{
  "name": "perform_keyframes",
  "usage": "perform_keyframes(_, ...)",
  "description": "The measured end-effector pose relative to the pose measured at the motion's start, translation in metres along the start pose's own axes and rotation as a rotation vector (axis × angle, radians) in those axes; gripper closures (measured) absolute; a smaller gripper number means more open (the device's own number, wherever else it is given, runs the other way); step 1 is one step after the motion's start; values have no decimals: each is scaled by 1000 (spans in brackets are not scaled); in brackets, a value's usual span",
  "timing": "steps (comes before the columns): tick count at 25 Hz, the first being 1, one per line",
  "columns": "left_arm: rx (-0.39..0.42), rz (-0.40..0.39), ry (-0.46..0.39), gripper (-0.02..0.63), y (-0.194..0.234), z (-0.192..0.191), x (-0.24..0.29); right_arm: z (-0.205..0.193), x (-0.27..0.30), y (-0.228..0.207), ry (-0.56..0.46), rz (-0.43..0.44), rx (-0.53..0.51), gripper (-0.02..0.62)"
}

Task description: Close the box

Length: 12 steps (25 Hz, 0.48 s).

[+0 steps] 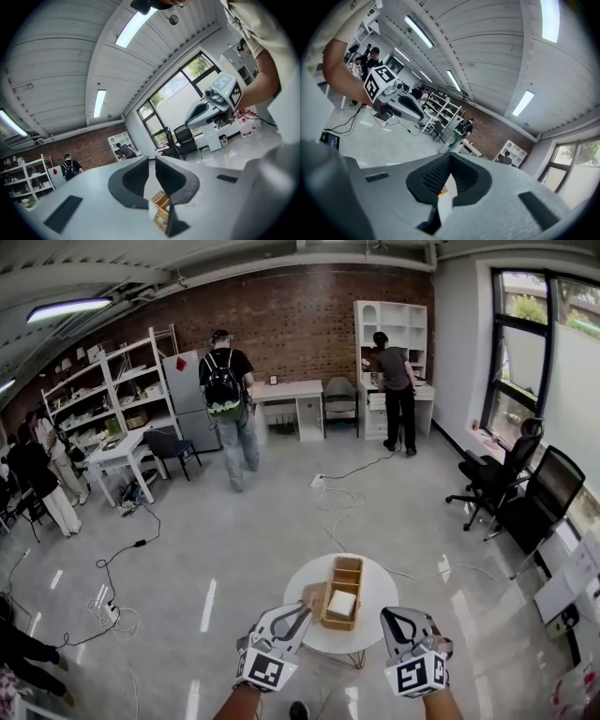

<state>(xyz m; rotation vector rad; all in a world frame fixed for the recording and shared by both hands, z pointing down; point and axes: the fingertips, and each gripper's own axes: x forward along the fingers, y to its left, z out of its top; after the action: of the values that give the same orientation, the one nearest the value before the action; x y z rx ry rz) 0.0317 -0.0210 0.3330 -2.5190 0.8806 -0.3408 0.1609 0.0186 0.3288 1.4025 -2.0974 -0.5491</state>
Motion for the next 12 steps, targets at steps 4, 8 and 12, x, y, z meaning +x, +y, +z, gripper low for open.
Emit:
perform_keyframes(4,-20,-46,-35,562,31,-17,21,7,33,-5,44,-38,3,601)
perform_keyframes(8,-32,-91,-49,563,55,-38,31,18,65,-4,74,-68,6,601)
perform_keyframes(12,-50,-107,-56,563,79,-65,37,28,92,1,97,-84,0,601)
